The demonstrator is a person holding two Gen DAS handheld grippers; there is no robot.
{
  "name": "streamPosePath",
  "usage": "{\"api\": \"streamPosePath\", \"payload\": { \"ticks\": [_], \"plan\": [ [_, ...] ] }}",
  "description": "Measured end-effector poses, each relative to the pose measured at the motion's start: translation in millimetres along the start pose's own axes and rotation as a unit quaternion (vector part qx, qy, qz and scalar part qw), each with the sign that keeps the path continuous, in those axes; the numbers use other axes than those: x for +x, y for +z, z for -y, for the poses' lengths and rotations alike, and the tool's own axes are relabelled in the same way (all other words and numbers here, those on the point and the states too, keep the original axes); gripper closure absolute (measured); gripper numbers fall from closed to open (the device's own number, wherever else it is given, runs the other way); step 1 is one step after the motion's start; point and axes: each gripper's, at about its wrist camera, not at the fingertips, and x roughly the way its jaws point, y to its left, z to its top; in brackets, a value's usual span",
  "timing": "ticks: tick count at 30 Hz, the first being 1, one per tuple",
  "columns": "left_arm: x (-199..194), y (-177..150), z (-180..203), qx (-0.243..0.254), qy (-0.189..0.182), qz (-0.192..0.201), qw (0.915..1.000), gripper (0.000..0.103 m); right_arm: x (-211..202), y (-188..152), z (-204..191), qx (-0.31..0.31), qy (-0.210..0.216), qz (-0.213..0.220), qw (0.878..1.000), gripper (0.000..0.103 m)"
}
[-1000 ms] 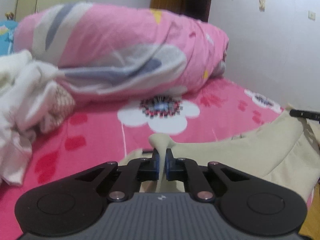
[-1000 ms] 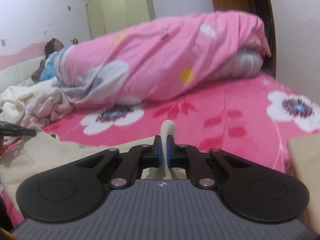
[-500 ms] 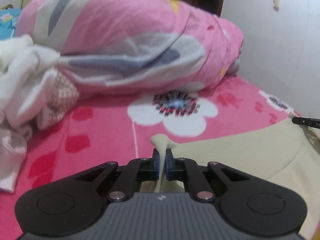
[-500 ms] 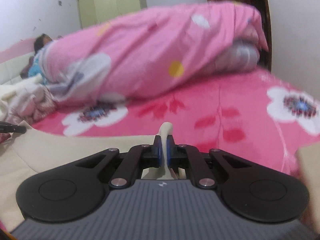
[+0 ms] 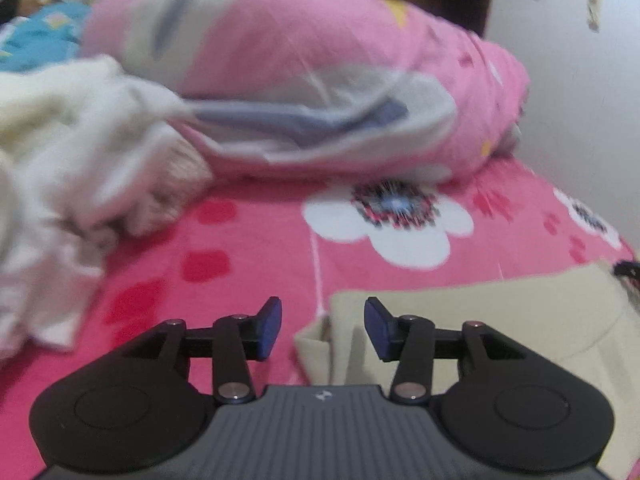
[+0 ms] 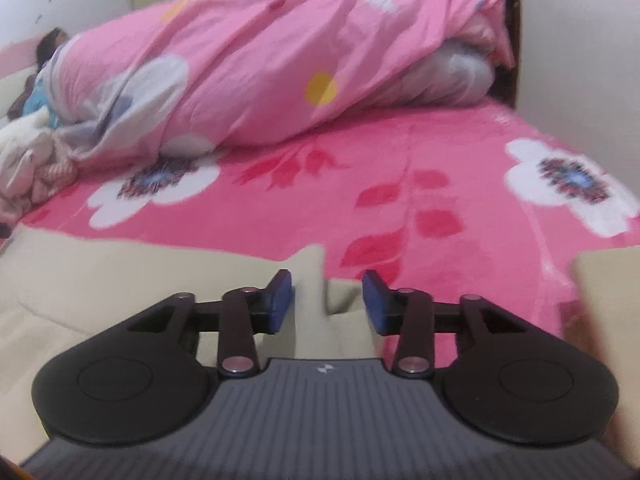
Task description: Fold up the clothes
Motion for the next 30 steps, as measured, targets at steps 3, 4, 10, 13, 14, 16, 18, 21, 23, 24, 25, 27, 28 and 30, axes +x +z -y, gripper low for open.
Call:
{"api": "streamPosePath", "payload": {
  "ticks": [3,4,10,13,14,16,18,21,23,24,25,27,28,30],
  "plan": [
    [-38.6,6.5,16.9,0.005,0.015,0.053,0.9985,0.056,-28.6,8.0,-2.9,0.007,-0.009,0.025,1.0,0.065],
    [-46.2,7.9,25.8,0.01,0.007,0.06,0.9981,0.055,-34.5,10.2,-10.5,-0.001,-0.002,0.03,1.0,0.069],
    [-12.8,3.8,87.1,0.043,-0.037,0.015,0.9983,0.054,-34.4,14.7,-63.9,-0.051,0.038,0.025,0.998,0.086],
    [35.2,-11.8,86.6,0.013,0.008,-0.047,0.9988,0.057,-1.7,6.2,-76.3,-0.058,0.018,-0.014,0.998,0.09],
    [48.7,-18.2,82.1,0.001,0.023,-0.064,0.9977,0.057,11.6,0.1,-76.2,-0.063,-0.005,-0.031,0.998,0.091],
    [54.1,-24.4,76.6,-0.011,0.023,-0.066,0.9975,0.058,27.9,-11.8,-68.6,-0.054,-0.027,-0.047,0.997,0.092],
    [53.7,-28.2,73.9,-0.018,0.02,-0.059,0.9979,0.058,36.2,-19.0,-59.2,-0.033,-0.028,-0.052,0.998,0.093],
    [54.0,-31.5,71.6,-0.026,0.016,-0.052,0.9982,0.058,35.0,-19.2,-58.4,-0.028,-0.027,-0.052,0.998,0.093],
    [53.0,-33.1,70.7,-0.029,0.015,-0.048,0.9983,0.058,35.2,-20.9,-63.0,-0.038,-0.033,-0.054,0.997,0.093],
    [52.1,-34.0,70.2,-0.031,0.014,-0.046,0.9983,0.058,35.9,-21.1,-64.9,-0.043,-0.037,-0.055,0.997,0.093],
    [51.6,-34.8,69.5,-0.033,0.013,-0.045,0.9984,0.058,37.2,-20.7,-66.0,-0.046,-0.038,-0.056,0.997,0.093],
    [51.6,-35.6,67.7,-0.037,0.009,-0.043,0.9984,0.058,38.2,-19.4,-66.1,-0.051,-0.04,-0.059,0.996,0.093],
    [51.6,-36.0,66.9,-0.039,0.007,-0.042,0.9983,0.058,38.6,-19.0,-66.0,-0.052,-0.041,-0.061,0.996,0.093],
    [51.6,-36.9,65.2,-0.044,0.003,-0.039,0.9983,0.058,38.6,-19.2,-65.4,-0.051,-0.04,-0.061,0.996,0.093]
  ]
}}
